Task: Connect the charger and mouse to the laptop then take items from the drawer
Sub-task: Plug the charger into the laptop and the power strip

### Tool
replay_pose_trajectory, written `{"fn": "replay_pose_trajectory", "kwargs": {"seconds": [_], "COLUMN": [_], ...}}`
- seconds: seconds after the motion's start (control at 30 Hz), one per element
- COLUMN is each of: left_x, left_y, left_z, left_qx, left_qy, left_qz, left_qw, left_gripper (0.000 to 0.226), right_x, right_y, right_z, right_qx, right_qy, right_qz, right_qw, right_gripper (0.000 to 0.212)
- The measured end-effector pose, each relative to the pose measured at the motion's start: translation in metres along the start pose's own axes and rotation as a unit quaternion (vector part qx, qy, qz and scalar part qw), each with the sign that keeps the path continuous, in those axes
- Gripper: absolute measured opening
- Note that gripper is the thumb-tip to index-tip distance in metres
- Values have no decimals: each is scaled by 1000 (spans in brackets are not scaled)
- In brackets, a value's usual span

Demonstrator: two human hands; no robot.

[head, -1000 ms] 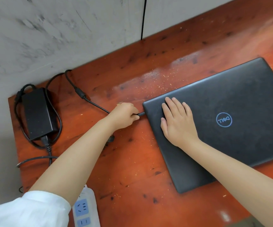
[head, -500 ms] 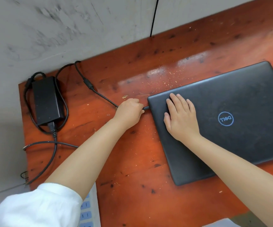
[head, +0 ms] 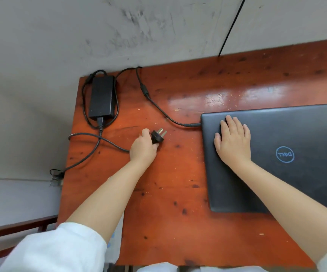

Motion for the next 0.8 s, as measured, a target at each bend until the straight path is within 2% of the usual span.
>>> {"fn": "replay_pose_trajectory", "kwargs": {"seconds": [0.13,0.27,0.37,0.47,0.6,0.73,0.8], "left_x": [-2,-28,-58,-88,-129,-138,-144], "left_y": [14,55,89,125,163,168,166], "left_z": [-11,-40,-62,-76,-87,-82,-77], "left_qx": [49,71,57,38,54,48,36], "left_qy": [41,0,11,-5,-48,-91,-99], "left_qz": [8,109,171,222,318,343,322], "left_qw": [998,992,984,974,945,934,941], "left_gripper": [33,33,33,31,26,30,35], "right_x": [-8,-47,-83,-107,-126,-119,-121], "right_y": [4,49,98,139,183,190,192], "right_z": [0,4,19,44,71,77,77], "right_qx": [-35,-42,-65,-105,-103,-77,-63], "right_qy": [26,-34,-83,-81,-61,-15,-15], "right_qz": [11,-53,-108,-111,-72,-80,-76], "right_qw": [999,997,988,985,990,994,995], "right_gripper": [42,40,39,41,44,46,46]}}
Point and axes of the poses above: each hand's wrist, its own y-axis away from the middle knuckle, its own z-axis out of the palm, x = y × z, the point moved 5 cm from there along -y, towards the middle knuckle, and after that the axes turned 12 degrees about z, right-handed, at the moved point
